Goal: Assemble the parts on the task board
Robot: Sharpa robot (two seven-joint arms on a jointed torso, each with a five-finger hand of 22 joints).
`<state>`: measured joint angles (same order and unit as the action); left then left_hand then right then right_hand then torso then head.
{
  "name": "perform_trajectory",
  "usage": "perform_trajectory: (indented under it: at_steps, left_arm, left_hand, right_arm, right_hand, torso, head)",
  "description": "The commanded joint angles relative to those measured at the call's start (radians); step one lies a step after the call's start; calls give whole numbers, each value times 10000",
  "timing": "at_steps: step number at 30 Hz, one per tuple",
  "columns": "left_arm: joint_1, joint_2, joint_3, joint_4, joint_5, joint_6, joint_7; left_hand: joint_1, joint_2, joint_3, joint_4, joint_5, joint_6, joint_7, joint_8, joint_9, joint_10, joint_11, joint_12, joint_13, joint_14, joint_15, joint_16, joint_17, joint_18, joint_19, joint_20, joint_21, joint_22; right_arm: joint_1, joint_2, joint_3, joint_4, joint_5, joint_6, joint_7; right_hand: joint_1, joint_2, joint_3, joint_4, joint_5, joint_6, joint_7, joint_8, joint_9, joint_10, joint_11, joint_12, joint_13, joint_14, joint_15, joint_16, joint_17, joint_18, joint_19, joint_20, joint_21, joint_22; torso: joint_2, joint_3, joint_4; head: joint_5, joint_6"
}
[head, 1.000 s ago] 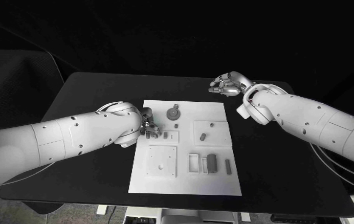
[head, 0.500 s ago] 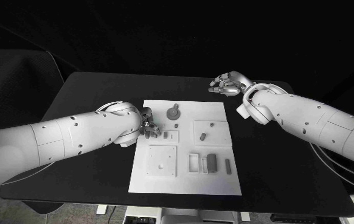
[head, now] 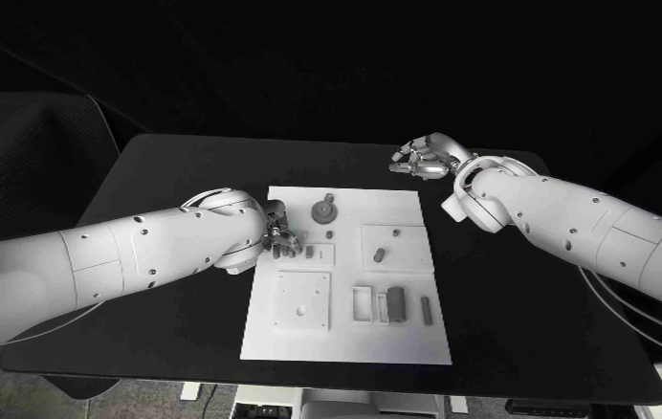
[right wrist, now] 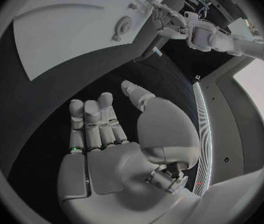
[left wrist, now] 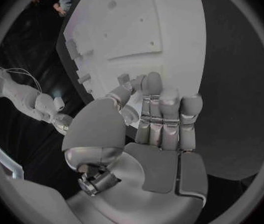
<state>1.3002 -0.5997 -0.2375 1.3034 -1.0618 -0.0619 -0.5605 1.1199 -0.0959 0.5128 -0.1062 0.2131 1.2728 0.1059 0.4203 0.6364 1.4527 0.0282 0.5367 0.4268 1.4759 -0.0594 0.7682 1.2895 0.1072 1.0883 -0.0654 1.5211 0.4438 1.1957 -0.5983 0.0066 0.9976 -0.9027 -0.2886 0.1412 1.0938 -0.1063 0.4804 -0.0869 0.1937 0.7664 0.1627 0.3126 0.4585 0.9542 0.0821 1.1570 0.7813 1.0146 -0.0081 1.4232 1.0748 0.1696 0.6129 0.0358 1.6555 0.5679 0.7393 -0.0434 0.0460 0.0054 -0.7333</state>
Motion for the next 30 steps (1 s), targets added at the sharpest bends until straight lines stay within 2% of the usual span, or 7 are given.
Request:
perform_trajectory:
  at_steps: [1,6,11,18,21,26,30]
  left_arm:
    - [-8,83,-3,-9,-143,115,-11]
    - [-8,137,-3,-35,-193,163,-18]
    - [-8,170,-3,-57,-311,201,-29]
    - [-7,138,-3,-60,-346,271,-55]
    - [-8,127,-2,-61,-381,308,-66]
    - [-8,91,0,-62,-431,324,-92]
    - [-8,79,0,-72,-431,339,-124]
  left_hand:
    - [504,379,291,-205,144,415,-292,67,42,788,-261,96,44,491,-217,137,51,758,134,-40,121,39]
    - [474,315,347,-198,477,585,-347,114,98,920,-327,227,129,558,-275,403,142,798,252,-71,285,118]
    - [453,292,363,-192,602,638,-364,130,119,955,-345,272,158,577,-291,487,171,809,286,-79,336,143]
    - [408,233,423,-194,989,753,-402,164,178,1013,-387,390,236,598,-328,706,237,839,345,-98,464,208]
    - [381,192,450,-199,1203,814,-424,185,214,1048,-411,464,283,614,-347,829,271,857,376,-107,539,247]
    - [300,91,516,-215,1819,968,-481,247,332,1116,-474,693,427,647,-398,1189,357,910,448,-130,762,362]
    - [276,66,524,-219,1962,1012,-498,271,367,1139,-493,763,469,664,-413,1287,380,924,473,-136,828,396]
  right_arm:
    - [-7,11,0,14,-10,132,66]
    - [-9,17,0,2,-10,141,65]
    - [-19,28,0,-6,-10,143,68]
    - [-32,24,0,-11,-9,146,66]
    - [-34,25,0,-13,-9,153,64]
    - [-50,20,0,-13,-9,157,67]
    - [-53,19,0,-12,-9,155,68]
  right_hand:
    - [-103,-33,-25,60,-53,-9,76,43,-15,-56,20,19,-10,-72,-24,-40,-16,-120,-65,-17,202,-17]
    - [-106,-33,-25,61,-53,-9,76,44,-16,-57,20,19,-10,-72,-24,-40,-16,-120,-65,-17,202,-17]
    - [-109,-33,-25,62,-53,-9,76,44,-16,-57,20,20,-11,-72,-23,-40,-17,-120,-66,-17,202,-18]
    - [-113,-33,-25,63,-53,-10,76,44,-16,-57,20,20,-12,-73,-23,-40,-17,-120,-66,-17,202,-18]
    - [-114,-33,-25,64,-53,-10,76,44,-16,-58,20,20,-12,-73,-23,-40,-18,-120,-66,-17,202,-19]
    - [-116,-33,-25,65,-53,-10,76,44,-16,-58,20,20,-13,-73,-23,-40,-18,-120,-66,-18,202,-19]
    - [-119,-33,-25,65,-53,-10,76,44,-17,-58,20,20,-13,-74,-23,-39,-18,-121,-67,-18,202,-19]
  torso:
    - [1,4,3]
    - [1,5,-4]
    - [0,4,-4]
    - [1,0,2]
    - [-1,1,0]
    - [-1,-11,-3]
    - [-3,-5,-2]
  head:
    - [1,-5]
    - [10,-20]
    - [7,-25]
    - [5,-41]
    - [7,-38]
    - [1,-49]
    - [2,-56]
